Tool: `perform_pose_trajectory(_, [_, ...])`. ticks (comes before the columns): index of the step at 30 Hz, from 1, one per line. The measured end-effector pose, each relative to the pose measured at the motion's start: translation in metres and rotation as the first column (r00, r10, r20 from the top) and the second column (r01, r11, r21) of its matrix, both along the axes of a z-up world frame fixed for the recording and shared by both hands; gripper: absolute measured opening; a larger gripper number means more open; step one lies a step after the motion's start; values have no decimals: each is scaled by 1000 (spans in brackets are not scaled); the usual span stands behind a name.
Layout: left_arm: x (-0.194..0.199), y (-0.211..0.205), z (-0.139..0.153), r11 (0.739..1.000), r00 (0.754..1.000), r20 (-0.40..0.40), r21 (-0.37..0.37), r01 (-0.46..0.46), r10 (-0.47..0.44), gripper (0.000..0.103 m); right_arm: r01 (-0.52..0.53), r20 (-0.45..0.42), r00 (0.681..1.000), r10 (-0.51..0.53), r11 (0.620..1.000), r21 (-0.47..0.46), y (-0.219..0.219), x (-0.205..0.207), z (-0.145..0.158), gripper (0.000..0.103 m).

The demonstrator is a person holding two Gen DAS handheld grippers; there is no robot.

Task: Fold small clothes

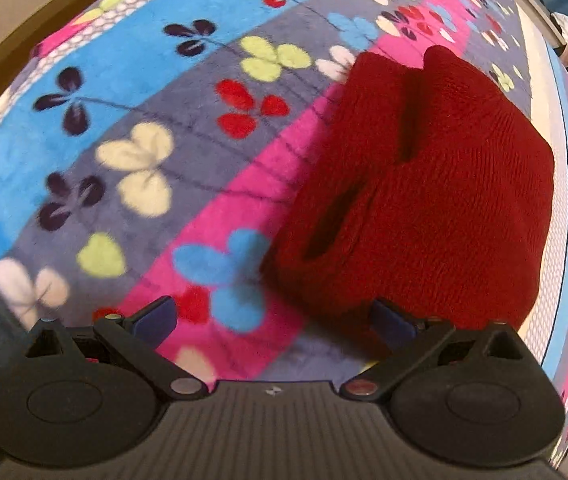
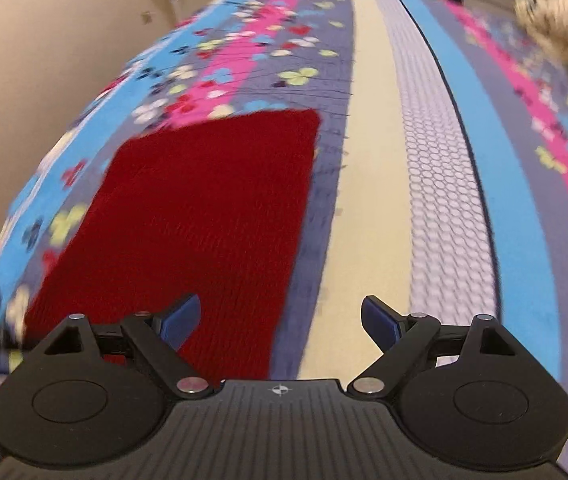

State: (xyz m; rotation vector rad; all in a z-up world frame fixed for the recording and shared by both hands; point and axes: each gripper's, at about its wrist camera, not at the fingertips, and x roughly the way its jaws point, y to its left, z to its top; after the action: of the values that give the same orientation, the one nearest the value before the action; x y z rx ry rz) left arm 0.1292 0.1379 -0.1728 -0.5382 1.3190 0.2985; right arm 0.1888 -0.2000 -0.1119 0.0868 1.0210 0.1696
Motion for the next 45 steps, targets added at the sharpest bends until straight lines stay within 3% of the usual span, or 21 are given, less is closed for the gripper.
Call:
perform_pose_trajectory(5, [22,-10,-22,997,1000,-4,-77,-1,1,103,75,-90,994,-64,990,122,-13,114,-20,89])
perform_pose_trajectory(9, [21,-5,-46,985,997,-22,-153,-82,79,103,114,-166,982,-88,982,152,-13,189,-47,91])
perform_pose_trajectory(12, [15,2,-59,967,990,-7,-213,-140,141,103,111,-244,968,-65,978,179,-9,229,-75,101])
perform_pose_trajectory(17, [14,7,-61,950,977,15,-238,-202,211,103,51,-296,955,32,961,271,-5,252,-116,102])
perform_pose_trajectory(18, [12,10,-60,945,972,30,-240,-220,234,101,56,-297,954,40,949,309,-7,252,-120,95])
perform_pose_trajectory(19, [12,9,-55,951,971,61,-224,-211,230,87,58,-272,962,40,937,343,-9,251,-121,78])
perform_pose_trajectory(20, [13,9,-48,963,975,97,-203,-178,201,74,32,-246,967,67,926,377,-8,250,-117,50])
perform_pose_trajectory(21, [15,7,-41,974,978,117,-168,-151,172,69,5,-218,972,84,925,380,-5,248,-111,43])
perform_pose_trajectory(25, [38,9,-37,991,987,149,-131,-34,53,48,-102,-94,985,145,928,358,-7,230,-90,32])
perform_pose_trajectory(28, [84,15,-31,990,983,162,-96,104,-88,45,-30,-75,995,68,906,422,-37,214,-80,29])
perform_pose_trajectory(30, [134,9,-22,976,964,175,-54,210,-198,44,60,-71,997,-31,888,455,-72,192,-78,28])
perform_pose_trajectory(32, [194,-13,-12,939,924,182,-11,345,-337,44,162,-69,987,-148,852,498,-113,152,-81,28])
perform_pose_trajectory(34, [251,-62,-2,854,837,178,57,517,-518,44,294,-97,952,-290,780,553,-155,95,-90,27])
perform_pose_trajectory(37, [296,-139,8,728,708,167,148,670,-686,44,459,-161,870,-466,646,609,-185,4,-109,27])
perform_pose_trajectory(39, [306,-171,8,689,668,168,173,704,-725,44,512,-175,829,-532,595,619,-181,-43,-119,27])
perform_pose_trajectory(41, [305,-181,5,674,657,151,205,710,-739,45,543,-170,793,-585,552,632,-171,-70,-127,27])
perform_pose_trajectory(42, [303,-178,4,673,657,147,215,708,-739,47,548,-160,785,-599,550,631,-166,-72,-127,28])
perform_pose_trajectory(44, [298,-163,6,697,684,148,238,676,-714,63,529,-128,803,-582,598,603,-163,-63,-125,33])
perform_pose_trajectory(45, [300,-154,7,717,703,157,243,653,-694,68,519,-119,816,-565,629,579,-163,-56,-121,43])
